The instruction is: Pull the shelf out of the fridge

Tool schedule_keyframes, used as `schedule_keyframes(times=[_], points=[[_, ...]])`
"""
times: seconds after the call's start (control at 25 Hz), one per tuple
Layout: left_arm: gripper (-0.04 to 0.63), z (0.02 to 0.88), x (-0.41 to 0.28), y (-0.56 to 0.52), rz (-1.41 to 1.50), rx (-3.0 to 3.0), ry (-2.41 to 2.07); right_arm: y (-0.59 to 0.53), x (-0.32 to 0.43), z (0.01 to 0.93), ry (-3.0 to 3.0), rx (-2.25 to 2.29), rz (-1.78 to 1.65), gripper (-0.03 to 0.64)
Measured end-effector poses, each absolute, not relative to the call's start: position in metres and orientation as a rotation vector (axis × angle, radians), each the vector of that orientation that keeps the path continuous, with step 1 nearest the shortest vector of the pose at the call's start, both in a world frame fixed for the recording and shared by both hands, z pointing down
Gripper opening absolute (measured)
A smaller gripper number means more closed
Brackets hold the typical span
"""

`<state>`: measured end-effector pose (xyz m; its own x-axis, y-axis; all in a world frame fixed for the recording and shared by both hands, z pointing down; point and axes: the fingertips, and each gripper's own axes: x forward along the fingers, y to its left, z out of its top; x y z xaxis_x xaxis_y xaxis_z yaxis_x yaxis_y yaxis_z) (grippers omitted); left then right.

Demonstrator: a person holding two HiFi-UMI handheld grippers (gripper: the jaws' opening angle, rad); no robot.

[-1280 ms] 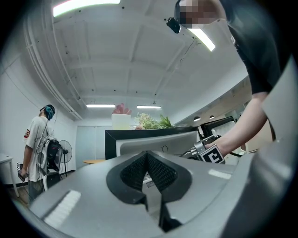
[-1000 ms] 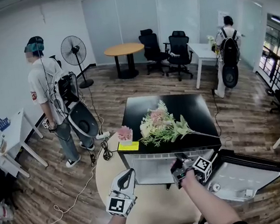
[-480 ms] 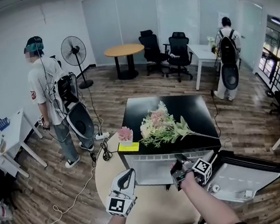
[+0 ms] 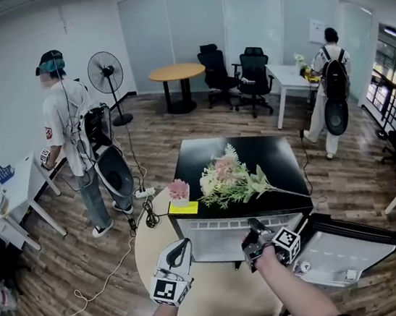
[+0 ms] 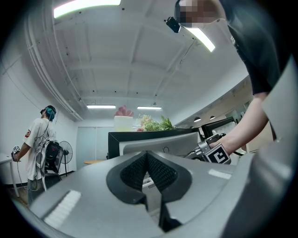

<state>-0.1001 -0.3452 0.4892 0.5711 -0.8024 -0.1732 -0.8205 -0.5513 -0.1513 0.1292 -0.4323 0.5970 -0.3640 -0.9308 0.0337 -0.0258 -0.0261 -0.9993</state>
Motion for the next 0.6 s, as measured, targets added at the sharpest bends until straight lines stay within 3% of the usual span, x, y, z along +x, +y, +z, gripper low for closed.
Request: schedule_keyframes(times=[0.6], points=[[0.0, 0.485, -0.102, -0.346, 0.142, -2.582, 1.352, -0.415, 0.127, 0.596, 1.49, -1.073, -1.488, 0.035]])
